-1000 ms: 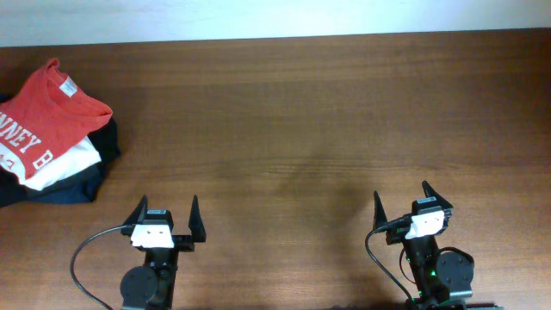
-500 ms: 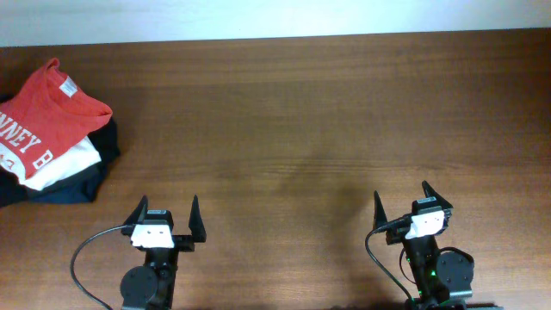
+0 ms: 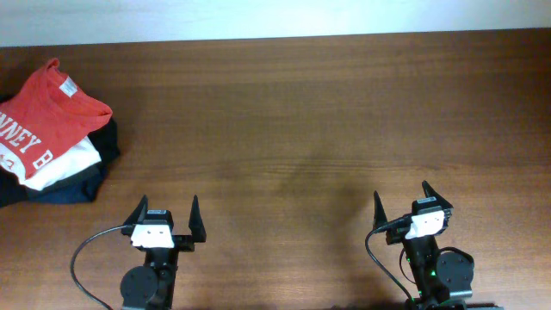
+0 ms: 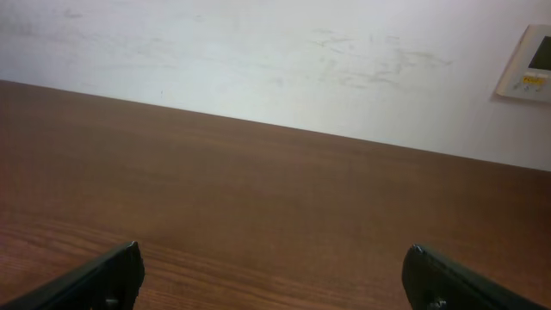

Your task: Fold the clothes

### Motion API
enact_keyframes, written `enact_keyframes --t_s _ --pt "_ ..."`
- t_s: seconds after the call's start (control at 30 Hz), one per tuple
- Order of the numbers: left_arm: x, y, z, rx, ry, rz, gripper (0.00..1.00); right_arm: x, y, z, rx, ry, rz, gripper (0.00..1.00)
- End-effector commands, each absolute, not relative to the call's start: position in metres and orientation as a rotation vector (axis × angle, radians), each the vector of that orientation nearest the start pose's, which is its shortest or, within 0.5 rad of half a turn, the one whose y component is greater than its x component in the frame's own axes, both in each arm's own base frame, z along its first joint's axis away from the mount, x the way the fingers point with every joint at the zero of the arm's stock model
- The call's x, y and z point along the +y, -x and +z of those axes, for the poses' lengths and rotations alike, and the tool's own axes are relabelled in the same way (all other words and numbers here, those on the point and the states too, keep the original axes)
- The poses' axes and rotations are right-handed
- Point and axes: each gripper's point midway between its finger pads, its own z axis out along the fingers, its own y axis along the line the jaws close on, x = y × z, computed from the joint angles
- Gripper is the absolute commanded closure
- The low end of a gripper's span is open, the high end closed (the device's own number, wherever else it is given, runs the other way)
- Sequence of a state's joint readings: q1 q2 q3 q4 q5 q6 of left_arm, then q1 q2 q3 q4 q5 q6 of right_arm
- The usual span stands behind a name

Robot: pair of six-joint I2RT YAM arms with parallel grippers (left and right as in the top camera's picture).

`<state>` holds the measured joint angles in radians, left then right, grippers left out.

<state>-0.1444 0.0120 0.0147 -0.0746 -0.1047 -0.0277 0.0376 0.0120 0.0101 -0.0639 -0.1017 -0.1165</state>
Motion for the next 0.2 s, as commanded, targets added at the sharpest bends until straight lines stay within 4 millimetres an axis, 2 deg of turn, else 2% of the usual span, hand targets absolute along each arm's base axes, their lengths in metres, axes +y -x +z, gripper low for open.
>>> enact_keyframes --t_s 0.0,0.17 --pt "-0.0191 -0.2451 0.1583 1.643 -0.022 -0.057 0.01 0.0270 -0.2445 0.1581 1.626 0.209 0.016 0.01" --pt "-0.0191 -0.2451 0.1583 1.643 -0.022 -0.057 0.01 0.0269 -0.2445 0.1581 1.626 0.208 0.016 0.01"
